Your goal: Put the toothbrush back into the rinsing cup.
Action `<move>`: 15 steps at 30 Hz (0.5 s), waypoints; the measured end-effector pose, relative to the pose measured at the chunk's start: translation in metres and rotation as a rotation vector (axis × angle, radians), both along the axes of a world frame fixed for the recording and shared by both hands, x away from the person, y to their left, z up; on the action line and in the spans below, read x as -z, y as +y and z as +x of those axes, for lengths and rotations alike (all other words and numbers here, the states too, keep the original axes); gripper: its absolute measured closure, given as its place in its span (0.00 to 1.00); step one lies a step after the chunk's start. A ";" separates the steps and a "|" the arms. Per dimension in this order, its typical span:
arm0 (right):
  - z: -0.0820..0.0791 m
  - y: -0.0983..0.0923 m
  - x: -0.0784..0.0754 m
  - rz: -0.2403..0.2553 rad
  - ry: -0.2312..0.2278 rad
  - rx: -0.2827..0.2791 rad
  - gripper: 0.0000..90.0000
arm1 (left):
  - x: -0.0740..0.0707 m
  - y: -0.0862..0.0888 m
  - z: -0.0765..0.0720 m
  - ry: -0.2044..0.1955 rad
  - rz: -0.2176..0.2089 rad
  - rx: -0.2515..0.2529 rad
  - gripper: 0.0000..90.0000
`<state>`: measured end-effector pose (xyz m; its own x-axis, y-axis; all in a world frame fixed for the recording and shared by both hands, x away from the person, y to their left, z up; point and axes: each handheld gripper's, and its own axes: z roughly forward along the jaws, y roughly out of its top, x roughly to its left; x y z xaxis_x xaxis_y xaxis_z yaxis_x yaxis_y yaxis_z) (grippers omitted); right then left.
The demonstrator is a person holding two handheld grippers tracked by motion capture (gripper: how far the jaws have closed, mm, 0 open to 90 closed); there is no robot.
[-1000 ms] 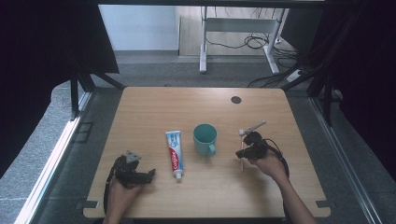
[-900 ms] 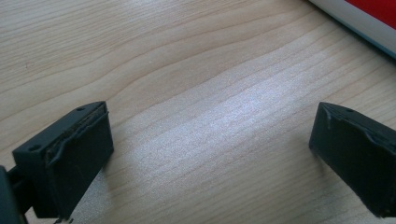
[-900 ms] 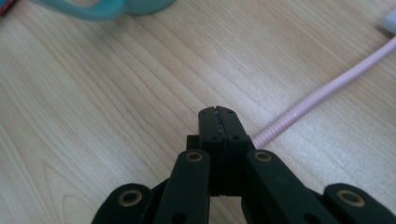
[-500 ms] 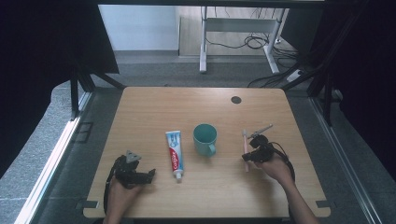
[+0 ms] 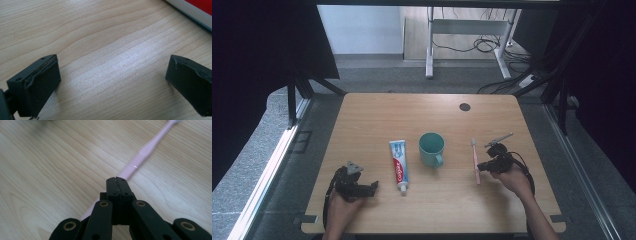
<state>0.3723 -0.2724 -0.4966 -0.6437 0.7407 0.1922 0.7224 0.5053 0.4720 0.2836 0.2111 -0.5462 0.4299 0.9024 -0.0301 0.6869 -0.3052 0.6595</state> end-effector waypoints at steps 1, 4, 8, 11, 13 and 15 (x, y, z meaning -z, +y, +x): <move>0.000 0.003 0.000 0.006 0.003 -0.005 0.99 | 0.000 0.000 0.000 0.000 0.000 0.000 0.00; 0.000 0.012 0.006 0.014 0.014 -0.026 0.99 | 0.000 0.000 0.000 0.000 0.000 0.000 0.00; 0.000 0.014 0.013 0.000 0.025 -0.030 0.99 | 0.000 0.000 0.000 0.000 0.000 0.001 0.00; 0.000 0.009 0.014 -0.011 0.026 -0.016 0.99 | 0.000 0.000 0.000 0.000 0.000 0.001 0.00; 0.000 0.001 0.013 -0.017 0.024 0.000 0.99 | 0.000 0.000 0.000 0.000 0.000 0.001 0.00; -0.001 -0.005 0.012 -0.023 0.023 0.011 0.99 | 0.000 0.000 0.000 0.000 0.000 0.001 0.00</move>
<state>0.3717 -0.2770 -0.5084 -0.6308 0.7524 0.1900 0.7389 0.5075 0.4433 0.2836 0.2111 -0.5462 0.4309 0.9019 -0.0296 0.6864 -0.3063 0.6596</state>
